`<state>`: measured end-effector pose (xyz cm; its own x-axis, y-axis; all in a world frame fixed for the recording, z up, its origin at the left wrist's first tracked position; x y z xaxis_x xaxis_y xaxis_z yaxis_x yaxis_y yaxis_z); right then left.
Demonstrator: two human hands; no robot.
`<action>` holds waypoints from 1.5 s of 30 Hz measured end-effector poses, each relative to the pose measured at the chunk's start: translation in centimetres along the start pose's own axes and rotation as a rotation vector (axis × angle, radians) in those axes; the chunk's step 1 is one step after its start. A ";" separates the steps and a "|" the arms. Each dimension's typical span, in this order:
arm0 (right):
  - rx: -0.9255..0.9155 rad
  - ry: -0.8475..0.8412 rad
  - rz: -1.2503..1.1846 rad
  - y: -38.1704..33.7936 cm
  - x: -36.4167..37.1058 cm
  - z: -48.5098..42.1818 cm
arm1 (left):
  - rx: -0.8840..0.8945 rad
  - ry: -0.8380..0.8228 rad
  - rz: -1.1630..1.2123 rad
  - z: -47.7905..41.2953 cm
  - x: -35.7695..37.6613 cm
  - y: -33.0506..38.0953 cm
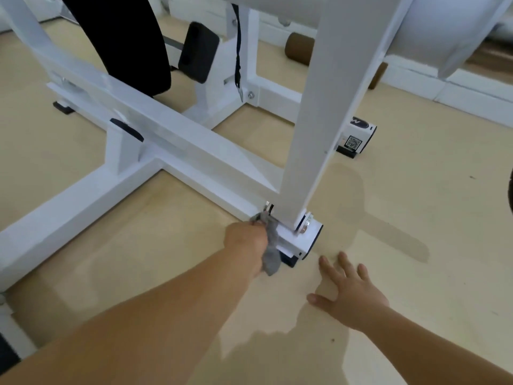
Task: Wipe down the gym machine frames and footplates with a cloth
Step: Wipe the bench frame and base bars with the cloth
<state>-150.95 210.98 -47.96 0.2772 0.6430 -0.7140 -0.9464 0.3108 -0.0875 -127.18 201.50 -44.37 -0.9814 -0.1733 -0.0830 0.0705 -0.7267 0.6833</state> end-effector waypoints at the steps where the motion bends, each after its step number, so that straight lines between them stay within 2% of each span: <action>1: 0.004 -0.025 -0.020 0.0 -0.3 0.0 | 0.020 -0.006 0.012 -0.2 -0.7 1.0; 3: 0.015 -0.043 -0.121 -0.3 -1.5 0.0 | 0.171 -0.028 -0.031 0.2 -1.8 2.5; 5: 0.031 0.038 -0.221 -0.7 -3.1 0.3 | 0.334 -0.048 -0.151 1.3 -2.9 3.3; 7: 0.023 0.114 -0.192 -1.7 -4.2 1.0 | 0.495 -0.019 -0.194 2.1 -4.6 5.9; 9: -0.027 0.077 -0.163 -3.7 -3.7 1.5 | 0.722 0.074 -0.261 3.2 -6.8 10.0; 11: -0.052 0.028 -0.166 -5.1 -2.9 2.0 | 0.983 0.085 -0.352 6.4 -7.0 14.4; 13: -0.056 0.003 -0.103 -6.0 -2.9 2.2 | 1.156 -0.062 -0.468 9.5 -4.8 17.1; 15: -0.010 -0.020 -0.023 -5.6 -2.8 2.1 | 1.251 -0.223 -0.818 10.5 -0.6 17.4; 17: 0.063 -0.047 -0.012 -4.4 -2.2 1.8 | 1.256 -0.310 -1.178 9.2 3.0 15.7; 20: 0.093 -0.048 -0.062 -3.4 -1.4 0.9 | 1.210 -0.330 -1.296 6.4 3.5 14.9; 23: 0.079 0.002 -0.128 -3.4 -2.4 0.5 | 1.180 -0.254 -1.411 4.4 2.3 15.9; 27: 0.065 0.037 -0.117 -3.2 -1.8 0.6 | 1.048 -0.140 -1.370 3.8 2.5 16.0; 30: 0.070 0.064 -0.102 -3.2 -1.5 0.5 | 1.153 -0.204 -1.263 6.2 3.1 13.8; 32: 0.074 0.068 -0.082 -3.2 -1.5 0.4 | 1.252 -0.272 -1.302 6.3 2.3 13.7; 34: 0.078 0.065 -0.066 -3.3 -1.4 0.2 | 1.313 -0.258 -1.377 4.5 0.9 15.3; 38: 0.064 0.015 -0.077 -3.2 -1.5 0.4 | 1.090 -0.020 -1.329 1.2 -0.7 17.7; 40: 0.041 -0.010 -0.063 -3.1 -1.8 1.1 | 1.127 -0.089 -1.302 3.4 1.6 15.6; 42: 0.034 -0.020 -0.044 -3.3 -2.4 2.6 | 1.237 -0.273 -1.332 5.7 3.1 13.6; 44: 0.028 -0.053 -0.056 -4.2 -2.9 4.3 | 1.291 -0.387 -1.396 5.5 2.1 14.0; 45: 0.009 -0.082 -0.073 -5.1 -3.2 5.2 | 1.299 -0.393 -1.427 4.5 1.2 14.8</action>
<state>-146.18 211.02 -41.62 0.3587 0.6729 -0.6469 -0.9216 0.3653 -0.1310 -128.12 193.49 -31.08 -0.1858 0.2619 -0.9470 -0.6439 0.6955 0.3187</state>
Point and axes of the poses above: each hand's wrist, its own z-axis away from the middle knuckle, its own x-axis out of the palm, y = z × x, the point moved 10 cm from there along -z, towards the middle knuckle, and after that the axes turned 4 degrees about -y, right-handed, at the moved point
